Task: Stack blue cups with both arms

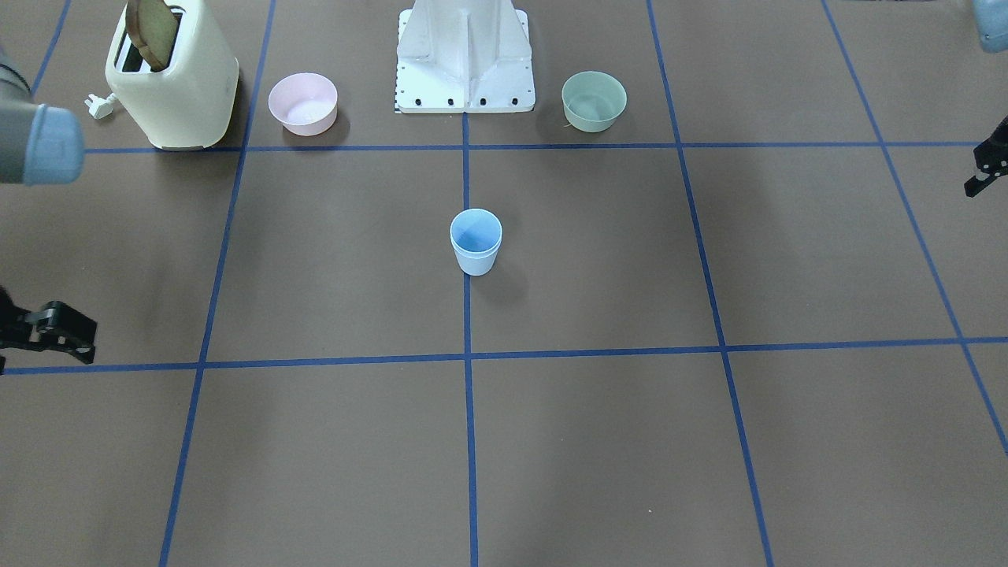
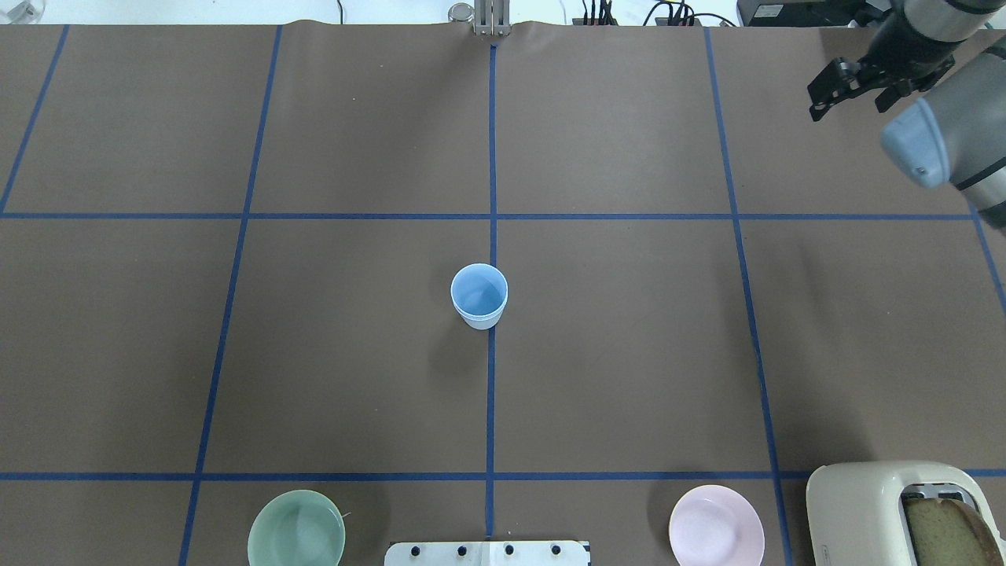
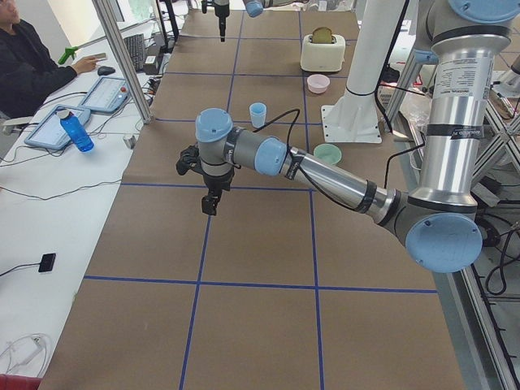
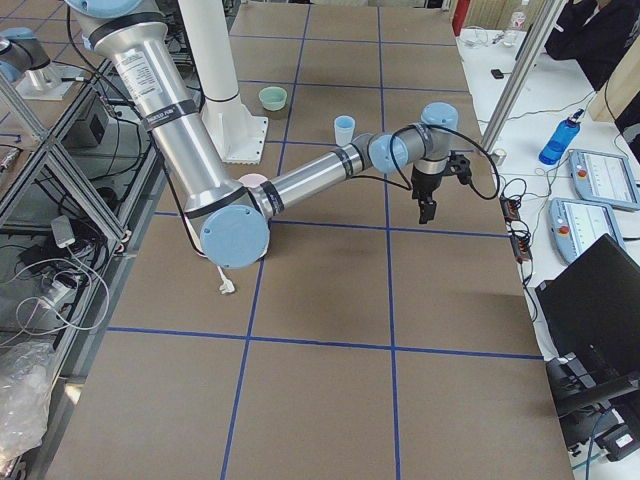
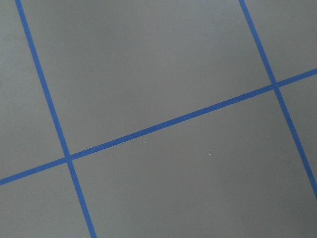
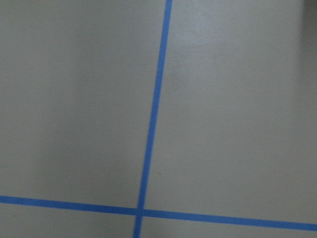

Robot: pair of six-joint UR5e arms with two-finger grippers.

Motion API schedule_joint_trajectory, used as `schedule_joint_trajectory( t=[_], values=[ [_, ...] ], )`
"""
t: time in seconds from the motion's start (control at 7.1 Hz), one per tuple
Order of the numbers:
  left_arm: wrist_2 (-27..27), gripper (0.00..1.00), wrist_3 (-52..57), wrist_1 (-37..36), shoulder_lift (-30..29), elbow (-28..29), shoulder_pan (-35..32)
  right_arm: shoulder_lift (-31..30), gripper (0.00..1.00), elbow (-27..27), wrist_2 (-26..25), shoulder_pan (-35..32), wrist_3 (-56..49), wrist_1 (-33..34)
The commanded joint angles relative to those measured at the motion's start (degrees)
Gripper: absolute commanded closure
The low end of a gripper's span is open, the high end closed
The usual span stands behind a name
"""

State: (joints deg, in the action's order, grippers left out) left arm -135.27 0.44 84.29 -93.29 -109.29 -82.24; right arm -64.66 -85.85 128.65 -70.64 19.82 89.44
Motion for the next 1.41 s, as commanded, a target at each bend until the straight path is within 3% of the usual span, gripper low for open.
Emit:
schedule_joint_trajectory(
  t=[0.0,0.42,0.7,0.99,1.27],
  values=[
    [0.1,0.02,-0.9,-0.1,0.0,0.7,-0.6,-3.4,0.0,13.4,3.9,-7.6,-12.2,-12.6],
    [0.1,0.02,-0.4,0.0,0.0,2.4,-2.0,-6.0,0.0,14.0,5.1,-15.9,-18.5,-11.6],
    [-0.2,0.02,0.5,2.0,0.2,6.4,-2.7,-6.4,0.0,10.0,5.9,-16.7,-18.6,-7.2],
    [-0.3,0.02,-0.7,6.1,4.2,6.3,-3.4,-6.8,0.0,6.6,5.3,-16.8,-18.6,-2.3],
    [-0.3,0.02,-2.3,7.0,4.3,5.4,-3.4,-7.1,0.0,6.5,5.1,-16.7,-18.6,-2.9]
  ],
)
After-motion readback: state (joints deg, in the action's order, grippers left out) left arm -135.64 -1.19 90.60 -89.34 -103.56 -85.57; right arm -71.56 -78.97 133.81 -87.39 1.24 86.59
